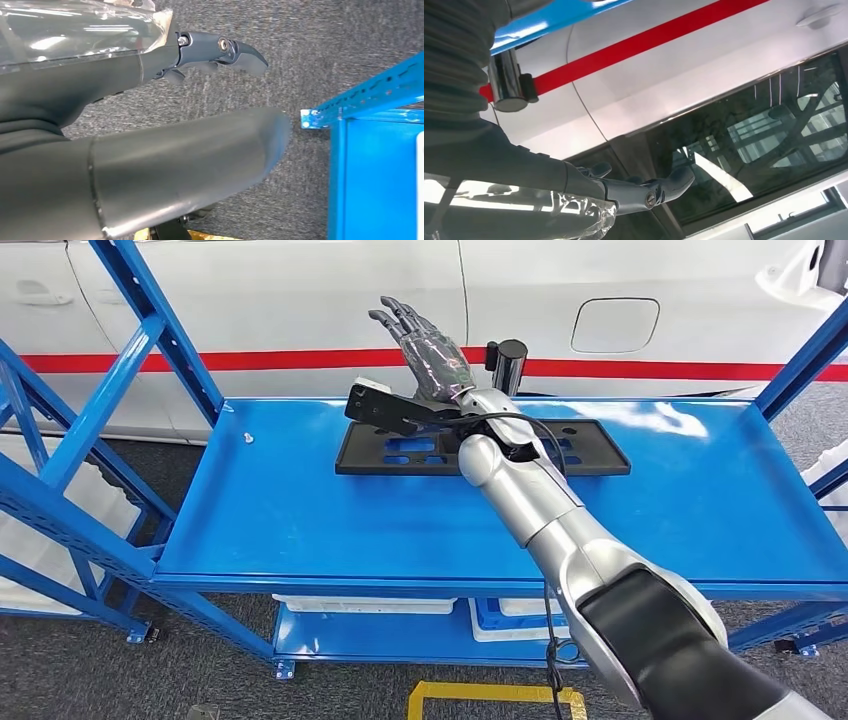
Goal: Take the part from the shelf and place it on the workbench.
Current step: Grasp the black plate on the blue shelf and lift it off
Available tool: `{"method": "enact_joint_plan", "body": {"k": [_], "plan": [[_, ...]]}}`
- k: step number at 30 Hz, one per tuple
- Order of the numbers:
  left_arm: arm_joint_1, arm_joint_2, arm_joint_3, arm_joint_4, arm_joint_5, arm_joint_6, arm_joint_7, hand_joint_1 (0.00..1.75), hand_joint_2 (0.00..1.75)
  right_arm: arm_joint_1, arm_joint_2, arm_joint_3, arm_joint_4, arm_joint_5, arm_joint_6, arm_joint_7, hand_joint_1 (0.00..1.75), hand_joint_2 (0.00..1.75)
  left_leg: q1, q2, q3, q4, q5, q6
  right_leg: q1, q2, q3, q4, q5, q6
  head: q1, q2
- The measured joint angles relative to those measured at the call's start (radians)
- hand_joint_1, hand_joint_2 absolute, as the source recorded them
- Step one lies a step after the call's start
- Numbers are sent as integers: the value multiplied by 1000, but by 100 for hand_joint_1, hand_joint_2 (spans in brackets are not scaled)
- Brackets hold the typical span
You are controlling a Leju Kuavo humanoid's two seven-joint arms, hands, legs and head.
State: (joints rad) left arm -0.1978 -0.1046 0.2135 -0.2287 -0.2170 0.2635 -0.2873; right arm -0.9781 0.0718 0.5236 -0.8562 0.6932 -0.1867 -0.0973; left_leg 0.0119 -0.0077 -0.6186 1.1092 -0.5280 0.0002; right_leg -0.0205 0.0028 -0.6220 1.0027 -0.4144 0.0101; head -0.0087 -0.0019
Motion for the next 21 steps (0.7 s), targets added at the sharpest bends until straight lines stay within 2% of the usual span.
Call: {"method": "enact_joint_plan", "body": {"k": [1, 2, 3, 4, 5, 7, 9, 15, 21], "plan": [[1, 1, 0, 0, 0, 0, 1, 0, 0, -3, 8, 0, 6, 0, 0, -4, 0, 175, 3, 3, -37, 38, 7, -6, -2, 2, 14, -1, -10, -8, -1, 0], [2, 3, 0, 0, -1, 0, 4, 0, 0, -7, 15, 1, 14, -3, 0, -13, 0, 175, 2, 4, -55, 37, 31, -2, 2, 3, 28, -2, -22, -9, -1, 0], [4, 5, 0, 0, -1, 0, 6, 0, 0, -10, 20, 0, 23, -6, -2, -24, 0, 175, -1, 4, -59, 8, 64, 7, 4, 5, 39, -4, -32, -4, -1, 0], [4, 7, 0, 0, -1, 1, 9, 0, 0, -14, 23, 0, 31, -10, -3, -34, 0, 175, -6, 4, -30, -70, 109, 19, 6, 6, 50, -8, -39, 4, 0, 0], [5, 8, 0, 0, -1, 1, 10, 0, 0, -17, 23, -2, 35, -14, -6, -44, 0, 175, -9, 5, -6, -114, 123, 28, 8, 5, 54, -11, -42, 11, 0, 0], [6, 7, 0, 0, -2, 2, 10, 0, 0, -19, 22, -4, 39, -16, -9, -51, 0, 175, -10, 3, 7, -132, 128, 23, 11, 5, 65, -23, -36, 18, 4, 0], [6, 5, 0, 0, -2, 3, 11, 0, 0, -22, 22, -4, 43, -18, -12, -55, 0, 175, -16, 1, 14, -139, 130, 16, 12, 4, 76, -34, -35, 19, 7, 0], [9, 0, 0, 1, -17, 13, 15, 0, 0, 17, -1, -5, 19, -28, -20, -81, 0, 175, -25, -2, 13, -133, 123, 29, 9, 1, 80, -42, -40, 20, 8, 0], [14, -17, -1, 1, -49, 15, 17, 0, 0, 189, -92, -1, -206, -12, -11, -45, 0, 175, -27, -3, 13, -130, 121, 35, 8, -1, 82, -44, -39, 21, 8, 0]]}}
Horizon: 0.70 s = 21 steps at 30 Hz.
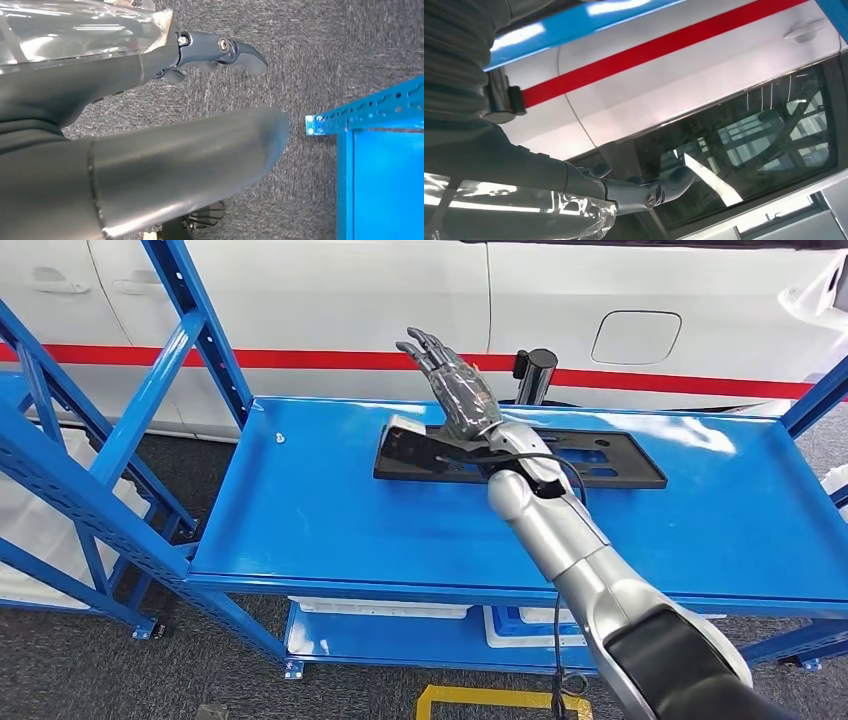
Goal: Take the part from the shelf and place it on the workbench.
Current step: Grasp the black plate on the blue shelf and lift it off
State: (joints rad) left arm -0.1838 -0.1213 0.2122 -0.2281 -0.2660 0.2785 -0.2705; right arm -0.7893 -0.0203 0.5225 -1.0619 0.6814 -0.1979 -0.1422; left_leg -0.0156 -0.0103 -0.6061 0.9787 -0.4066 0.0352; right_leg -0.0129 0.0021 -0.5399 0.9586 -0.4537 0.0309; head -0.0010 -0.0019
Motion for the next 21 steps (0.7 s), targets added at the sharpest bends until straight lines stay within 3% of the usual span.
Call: {"method": "enact_joint_plan", "body": {"k": [7, 10, 14, 17, 21], "plan": [[12, -12, -1, 0, -5, 2, 1, 0, 0, 217, -123, 10, -329, 28, -3, 36, 0, 175, -1, 1, 0, 0, -3, 4, -2, 0, 0, 0, -2, 10, 0, 0], [15, -15, 0, 0, -3, 4, 1, 0, 0, 297, -174, 9, -445, 19, -18, 26, 0, 175, 1, -1, 2, 0, -4, 4, -4, -2, 0, -1, -4, 10, 0, 0], [32, -17, 2, 2, 7, 16, 1, 0, 0, 476, -278, -2, -612, 13, -51, -11, 0, 175, 2, -6, 2, 0, -6, 4, -4, -6, 2, -1, -7, 14, 0, 0], [41, -17, 6, 4, 8, 20, 0, 0, 0, 576, -335, -3, -670, 45, -58, -21, 0, 175, 2, -4, 2, 0, -8, 4, -3, -3, 3, 0, -8, 15, 0, 0], [42, -23, 6, 5, -4, 20, 1, 0, 0, 602, -347, 2, -665, 116, -52, 8, 0, 175, 2, -1, 3, 0, -9, 4, -3, -1, 2, 0, -8, 15, 0, 0]]}}
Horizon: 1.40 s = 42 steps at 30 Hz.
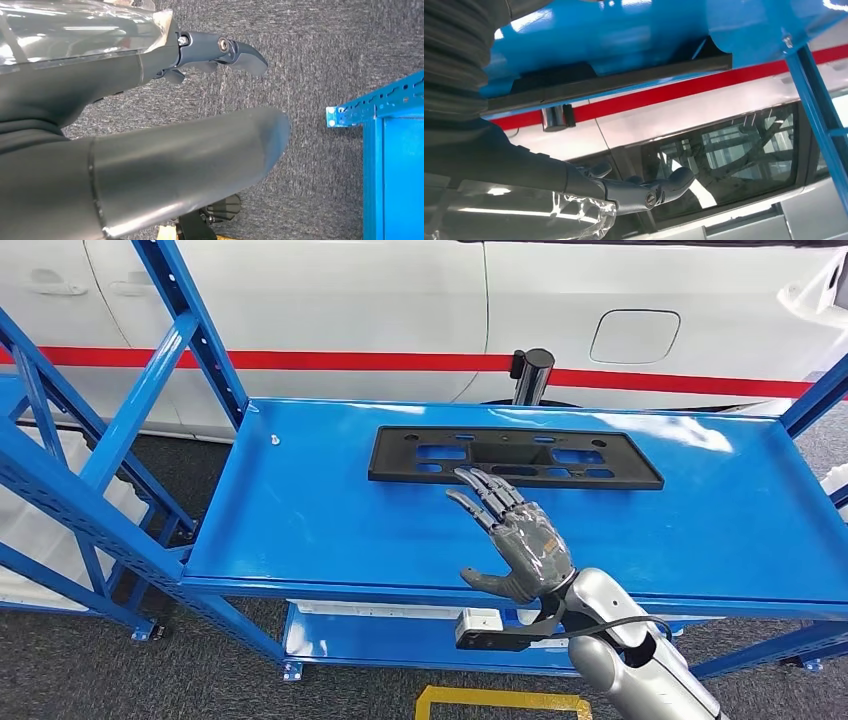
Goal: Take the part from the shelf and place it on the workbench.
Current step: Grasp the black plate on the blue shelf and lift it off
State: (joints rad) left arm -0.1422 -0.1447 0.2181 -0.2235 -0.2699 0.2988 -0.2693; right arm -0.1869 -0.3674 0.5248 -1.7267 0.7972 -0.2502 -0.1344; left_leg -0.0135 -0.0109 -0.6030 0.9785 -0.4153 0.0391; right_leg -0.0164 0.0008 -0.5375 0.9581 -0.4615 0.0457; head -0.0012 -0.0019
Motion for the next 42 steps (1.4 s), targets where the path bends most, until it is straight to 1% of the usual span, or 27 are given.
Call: {"method": "enact_joint_plan", "body": {"k": [3, 8, 12, 20, 26, 29, 33, 38, 42], "plan": [[-1, -6, 0, 0, -8, 1, 4, 0, 0, -23, 16, 4, 52, 34, 5, 25, 0, 175, 0, 0, 0, 0, 0, 0, 0, 0, 0, 0, 0, 0, 0, 0], [-5, -12, 0, 0, -20, 1, 14, 0, 0, -91, 70, 14, 173, 86, 2, 59, 0, 175, 0, 1, 1, 0, 2, 1, 0, 0, 1, 0, 0, 0, 0, 0], [-6, -14, 0, 0, -22, 1, 18, 0, 0, -133, 109, 19, 233, 94, -2, 66, 0, 175, 0, 0, 1, 0, 2, 1, 0, 0, 1, 0, 0, 0, 0, 0], [-7, -14, 0, 0, -26, 0, 24, 0, 0, -176, 148, 23, 291, 107, -2, 83, 0, 175, -1, 0, -1, 0, 2, 1, 0, 0, 1, 0, 0, 0, 0, 0], [-13, -19, -1, 0, -43, -2, 38, 0, 0, -239, 182, 17, 381, 139, -9, 129, 0, 175, -1, 0, 0, 0, 2, 2, 0, 0, 1, 0, 0, 0, 0, 0], [-16, -22, -1, 0, -52, -1, 44, 0, 0, -267, 203, 4, 456, 180, -32, 159, 0, 175, -1, 0, 0, 0, 2, 2, 0, 0, 1, 0, 0, 0, 0, 0], [-18, -25, -1, 0, -57, 0, 45, 0, 0, -289, 223, -23, 536, 204, -58, 177, 0, 175, -1, 0, 0, 0, 2, 2, 0, 0, 1, 0, 0, 0, 0, 0], [-21, -26, -2, 0, -69, -3, 47, 0, 0, -314, 244, -79, 618, 226, -69, 209, 0, 175, -2, 0, 0, 0, 2, 2, 0, 0, 1, 0, 0, 0, 0, 0], [-25, -26, -3, 0, -81, -6, 49, 0, 0, -332, 251, -121, 673, 272, -84, 240, 0, 175, -2, 0, 1, 0, 2, 2, 0, 0, 1, 0, 0, 0, 0, 0]]}}
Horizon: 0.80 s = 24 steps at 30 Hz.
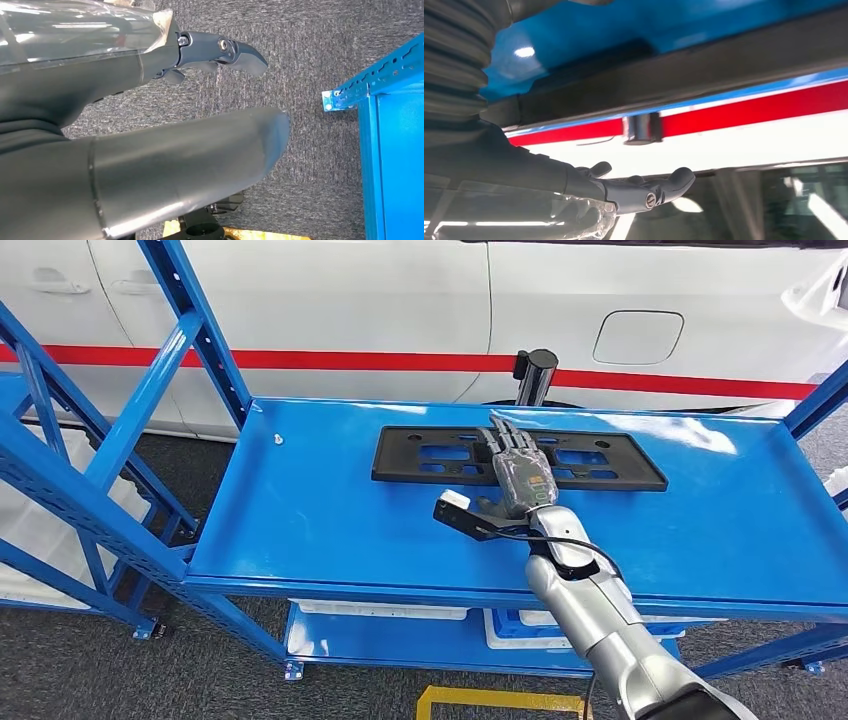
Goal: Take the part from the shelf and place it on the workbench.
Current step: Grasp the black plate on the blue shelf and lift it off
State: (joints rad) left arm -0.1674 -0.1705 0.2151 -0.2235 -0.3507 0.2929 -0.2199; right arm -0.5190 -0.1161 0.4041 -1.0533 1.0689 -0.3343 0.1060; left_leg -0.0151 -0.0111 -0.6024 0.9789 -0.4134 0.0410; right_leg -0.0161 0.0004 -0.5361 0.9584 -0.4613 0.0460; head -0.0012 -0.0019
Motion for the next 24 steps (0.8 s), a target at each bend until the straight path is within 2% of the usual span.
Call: {"method": "enact_joint_plan", "body": {"k": [1, 4, 5, 7, 11, 24], "plan": [[-1, 0, -1, 0, -3, -1, 1, 0, 0, -2, 0, -11, 13, 12, -8, 5, 11, 175, 0, 0, 0, 0, 0, 0, 0, 0, 0, 0, 0, 0, 0, 0], [-4, 0, -4, 0, -10, -2, 2, 0, 0, -5, -1, -49, 44, 36, -29, 9, 116, 175, 0, 0, 2, 0, 0, 0, 0, 0, 1, 0, 0, 0, 0, 0], [-4, 0, -5, 0, -12, -3, 2, 0, 0, -5, -2, -60, 52, 43, -32, 6, 140, 175, 0, 0, 2, 0, 0, 0, 0, 0, 2, 0, 0, 0, 0, 0], [-5, 0, -7, 0, -15, -3, 4, 0, 0, -3, -4, -78, 62, 54, -37, -3, 144, 175, 0, 0, 2, 0, 0, 0, 0, 0, 2, 0, 0, 0, 0, 0], [-6, 0, -7, 0, -20, -4, 5, 0, 0, 6, -7, -97, 74, 67, -39, -13, 175, 175, 0, 0, 2, 0, 0, 0, 0, 0, 2, 0, 0, 0, 0, 0], [-8, 6, -8, 0, -23, -10, -6, 0, 0, 22, 6, -105, 74, 100, -41, -43, 175, 175, 0, 1, 2, 0, 0, 0, 0, 0, 2, 0, 0, 0, 0, 0]]}}
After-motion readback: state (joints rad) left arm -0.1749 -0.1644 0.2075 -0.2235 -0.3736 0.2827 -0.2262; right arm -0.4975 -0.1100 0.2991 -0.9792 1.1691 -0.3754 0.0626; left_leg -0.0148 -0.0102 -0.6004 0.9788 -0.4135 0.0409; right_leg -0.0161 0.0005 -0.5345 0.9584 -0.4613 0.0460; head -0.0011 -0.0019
